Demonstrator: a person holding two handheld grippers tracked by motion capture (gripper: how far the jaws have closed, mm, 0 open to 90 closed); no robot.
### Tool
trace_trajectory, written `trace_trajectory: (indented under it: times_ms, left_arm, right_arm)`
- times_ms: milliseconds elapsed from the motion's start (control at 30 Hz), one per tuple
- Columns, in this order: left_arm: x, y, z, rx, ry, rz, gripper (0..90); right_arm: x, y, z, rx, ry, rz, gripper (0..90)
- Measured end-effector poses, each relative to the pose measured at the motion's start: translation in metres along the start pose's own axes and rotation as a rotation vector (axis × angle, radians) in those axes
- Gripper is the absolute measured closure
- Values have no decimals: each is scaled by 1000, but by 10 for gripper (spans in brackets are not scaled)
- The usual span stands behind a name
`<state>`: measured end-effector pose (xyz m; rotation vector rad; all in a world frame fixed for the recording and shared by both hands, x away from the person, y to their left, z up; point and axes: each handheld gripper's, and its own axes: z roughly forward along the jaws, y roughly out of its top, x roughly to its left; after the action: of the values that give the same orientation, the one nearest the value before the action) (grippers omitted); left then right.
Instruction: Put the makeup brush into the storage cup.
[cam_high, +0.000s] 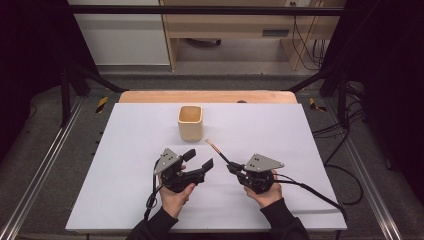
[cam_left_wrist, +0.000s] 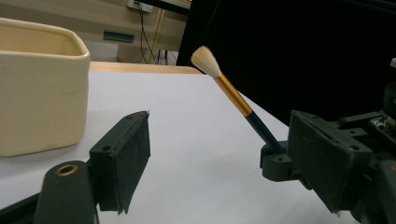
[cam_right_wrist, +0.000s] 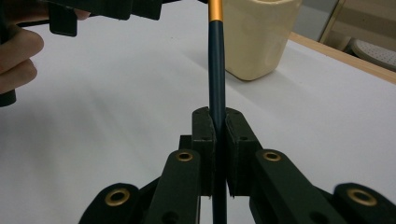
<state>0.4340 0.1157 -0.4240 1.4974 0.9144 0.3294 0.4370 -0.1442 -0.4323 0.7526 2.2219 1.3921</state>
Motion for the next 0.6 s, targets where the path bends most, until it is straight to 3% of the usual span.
trace_trajectory:
  times_ms: [600]
  left_arm:
    - [-9,-4,13,-16,-29,-48,340]
  right_arm:
    - [2,0,1,-10,20,5,844]
